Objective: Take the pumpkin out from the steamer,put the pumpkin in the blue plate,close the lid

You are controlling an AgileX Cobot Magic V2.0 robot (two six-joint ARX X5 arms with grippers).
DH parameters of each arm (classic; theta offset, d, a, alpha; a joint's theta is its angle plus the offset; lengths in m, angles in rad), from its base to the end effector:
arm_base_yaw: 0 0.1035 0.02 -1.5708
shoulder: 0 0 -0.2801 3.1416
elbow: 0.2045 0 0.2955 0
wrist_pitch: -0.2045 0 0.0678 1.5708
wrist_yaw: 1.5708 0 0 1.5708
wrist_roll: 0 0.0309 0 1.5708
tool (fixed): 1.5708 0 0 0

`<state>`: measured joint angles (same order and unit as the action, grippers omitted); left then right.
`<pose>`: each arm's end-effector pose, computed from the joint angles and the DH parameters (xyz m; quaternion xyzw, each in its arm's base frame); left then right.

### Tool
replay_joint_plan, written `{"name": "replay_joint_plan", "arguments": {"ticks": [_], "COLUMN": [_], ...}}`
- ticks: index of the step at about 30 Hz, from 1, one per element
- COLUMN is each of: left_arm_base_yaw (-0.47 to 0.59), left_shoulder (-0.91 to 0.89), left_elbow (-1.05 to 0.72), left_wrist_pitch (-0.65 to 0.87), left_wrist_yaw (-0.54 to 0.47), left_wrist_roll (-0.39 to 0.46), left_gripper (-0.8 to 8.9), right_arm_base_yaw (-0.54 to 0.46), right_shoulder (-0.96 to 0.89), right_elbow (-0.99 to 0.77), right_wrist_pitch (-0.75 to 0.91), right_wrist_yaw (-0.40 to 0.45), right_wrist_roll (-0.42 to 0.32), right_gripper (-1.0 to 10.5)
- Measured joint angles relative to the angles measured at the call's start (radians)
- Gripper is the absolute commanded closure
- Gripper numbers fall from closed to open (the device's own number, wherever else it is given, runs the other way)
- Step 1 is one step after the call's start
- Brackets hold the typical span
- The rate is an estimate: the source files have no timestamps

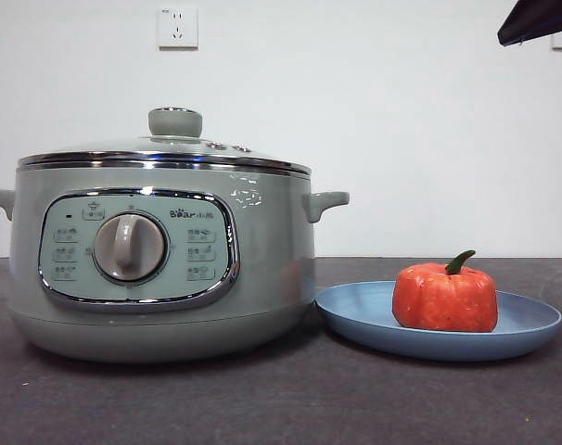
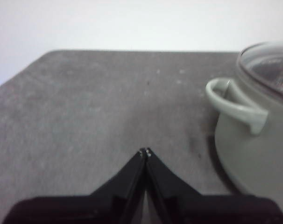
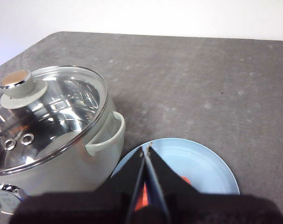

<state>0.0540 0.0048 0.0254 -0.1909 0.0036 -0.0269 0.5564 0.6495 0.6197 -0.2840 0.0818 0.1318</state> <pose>0.1250 0.0066 0.1541 -0.0158 0.0847 0.0262 0.9959 0.1556 0.0938 0.2938 0.0143 0.1633 0.2219 0.9612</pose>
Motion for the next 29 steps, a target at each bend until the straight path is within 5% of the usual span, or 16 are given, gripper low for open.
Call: {"name": "replay_joint_plan", "arguments": {"ticks": [29], "left_arm_base_yaw": [0.003], "left_shoulder": [0.000], "left_elbow": [0.000], "left_wrist_pitch": [-0.016], "left_wrist_yaw": [0.000], "left_wrist_roll": [0.000], "left_gripper": [8.16], "right_arm_base_yaw": [0.000], "right_shoulder": [0.000], "right_elbow": [0.000], "right_wrist_pitch": [0.000], "right_wrist_yaw": [0.000], "right_wrist_roll": [0.000], "right_gripper": [9.6]}}
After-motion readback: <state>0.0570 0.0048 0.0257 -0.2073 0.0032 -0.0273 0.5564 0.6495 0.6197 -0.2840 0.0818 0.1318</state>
